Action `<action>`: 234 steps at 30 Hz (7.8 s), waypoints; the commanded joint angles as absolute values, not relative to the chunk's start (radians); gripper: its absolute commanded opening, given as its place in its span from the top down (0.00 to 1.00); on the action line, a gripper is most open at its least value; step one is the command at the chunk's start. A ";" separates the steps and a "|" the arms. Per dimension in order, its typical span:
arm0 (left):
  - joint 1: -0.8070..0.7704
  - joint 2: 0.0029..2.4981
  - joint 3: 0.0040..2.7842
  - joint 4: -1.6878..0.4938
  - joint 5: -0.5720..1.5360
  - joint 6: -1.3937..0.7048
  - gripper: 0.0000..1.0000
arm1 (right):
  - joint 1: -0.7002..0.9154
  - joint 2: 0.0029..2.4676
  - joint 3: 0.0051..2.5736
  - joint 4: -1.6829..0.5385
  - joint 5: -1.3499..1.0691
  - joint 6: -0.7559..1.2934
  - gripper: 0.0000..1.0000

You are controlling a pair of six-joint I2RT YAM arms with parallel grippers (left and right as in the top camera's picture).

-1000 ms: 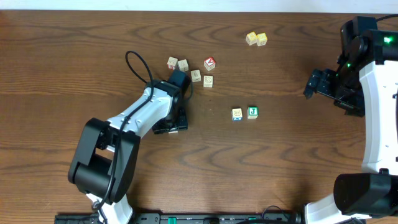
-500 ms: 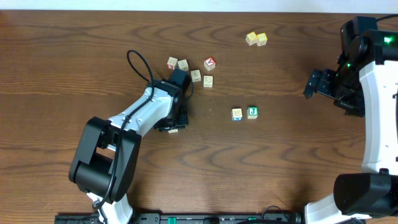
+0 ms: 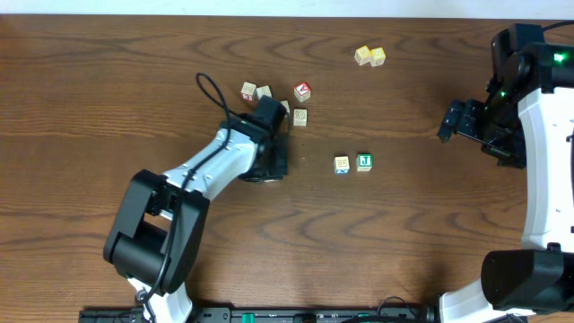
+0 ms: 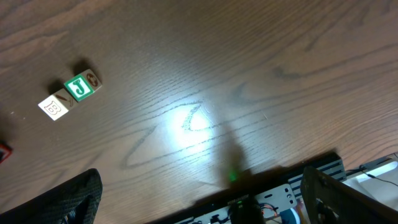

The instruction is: Lift 3 blocks

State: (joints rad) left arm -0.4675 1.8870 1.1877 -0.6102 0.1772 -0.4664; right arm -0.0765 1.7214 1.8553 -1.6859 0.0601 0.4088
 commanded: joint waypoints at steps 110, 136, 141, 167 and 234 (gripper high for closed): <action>-0.046 1.496 1.256 -1.091 0.070 -0.547 0.22 | -0.077 1.720 1.853 -1.590 -0.042 0.407 0.01; -0.076 1.496 1.256 -1.095 0.154 -0.438 0.48 | 0.125 1.721 1.594 -1.253 -0.087 0.319 0.44; -0.111 1.496 1.256 -1.083 0.154 -0.439 0.66 | 0.112 1.721 1.531 -1.208 -0.070 0.321 0.81; -0.412 1.557 1.241 -0.774 0.153 -0.533 0.93 | 0.105 1.721 1.300 -0.905 -0.036 0.321 0.99; -0.366 1.779 1.241 -0.754 0.285 -0.446 0.93 | 0.007 1.885 1.142 -0.730 -0.424 0.194 0.99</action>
